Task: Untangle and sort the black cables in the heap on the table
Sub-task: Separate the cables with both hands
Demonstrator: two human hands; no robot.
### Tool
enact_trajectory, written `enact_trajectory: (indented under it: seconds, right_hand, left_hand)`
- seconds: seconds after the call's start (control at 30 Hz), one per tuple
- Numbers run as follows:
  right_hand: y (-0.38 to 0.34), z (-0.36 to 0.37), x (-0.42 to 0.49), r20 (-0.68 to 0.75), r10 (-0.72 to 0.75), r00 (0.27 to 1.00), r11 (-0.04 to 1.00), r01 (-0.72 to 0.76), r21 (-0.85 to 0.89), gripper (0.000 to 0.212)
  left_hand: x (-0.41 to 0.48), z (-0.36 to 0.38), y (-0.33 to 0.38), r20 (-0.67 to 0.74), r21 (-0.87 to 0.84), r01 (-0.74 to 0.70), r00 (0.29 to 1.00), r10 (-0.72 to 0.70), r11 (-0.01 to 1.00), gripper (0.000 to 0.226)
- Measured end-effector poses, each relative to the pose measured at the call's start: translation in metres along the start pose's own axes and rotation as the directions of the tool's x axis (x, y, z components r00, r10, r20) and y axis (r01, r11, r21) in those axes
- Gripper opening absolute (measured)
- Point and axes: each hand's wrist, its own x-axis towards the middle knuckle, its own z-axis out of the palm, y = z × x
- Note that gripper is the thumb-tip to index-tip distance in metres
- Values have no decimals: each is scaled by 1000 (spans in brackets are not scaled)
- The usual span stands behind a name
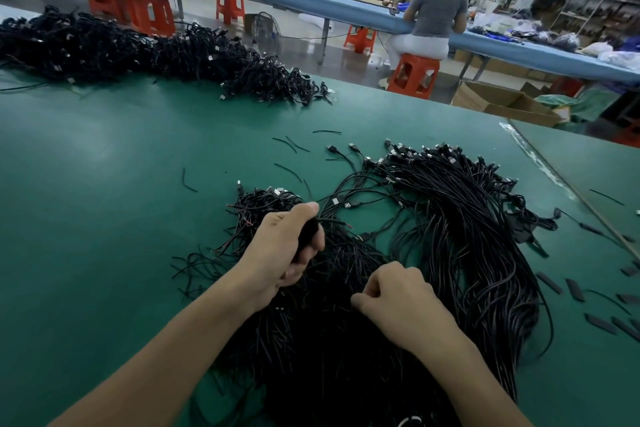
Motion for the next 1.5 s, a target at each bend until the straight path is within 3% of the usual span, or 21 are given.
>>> enact_trajectory:
  seconds: [0.17, 0.33, 0.5, 0.77, 0.87, 0.97, 1.03, 1.27, 1.4, 1.5]
  right_hand:
    - [-5, -4, 2, 51, 69, 996, 997, -66, -50, 43]
    - [-6, -2, 3, 53, 61, 997, 997, -58, -53, 27]
    - [-4, -7, -1, 22, 30, 999, 997, -28, -69, 22]
    - [-11, -31, -15, 31, -57, 998, 988, 52, 142, 27]
    - [-9, -44, -20, -67, -98, 993, 976, 109, 191, 22]
    - [-15, -51, -21, -290, -174, 941, 900, 271, 340, 9]
    - [-22, -50, -23, -330, -245, 912, 839, 370, 399, 13]
    - [-26, -41, -27, -315, -371, 874, 816, 468, 338, 22]
    - [-36, -39, -30, -419, -410, 810, 813, 533, 234, 20]
    - [-39, -37, -29, -480, -352, 804, 798, 525, 295, 19]
  left_hand:
    - [-2, 7, 0, -21, -23, -79, 997, 79, 997, 43]
    - [-5, 9, 2, -24, -9, -82, 996, 81, 997, 57]
    - [-8, 10, 3, -10, 20, 27, 1000, -26, 999, 73]
    - [-6, 7, 2, 28, 52, -7, 1000, 6, 999, 62]
    - [-8, 5, 4, 112, 26, -42, 993, 39, 999, 52]
    - [-13, 6, 7, 259, 23, -50, 965, 43, 998, 35]
    - [-16, 11, 8, 305, 17, -55, 951, 47, 998, 40]
    - [-21, 14, 11, 270, -37, -182, 945, 185, 983, 36]
    - [-20, 17, 12, 171, -79, -123, 976, 135, 989, 47]
    - [-21, 18, 13, 138, -135, -90, 985, 108, 987, 51]
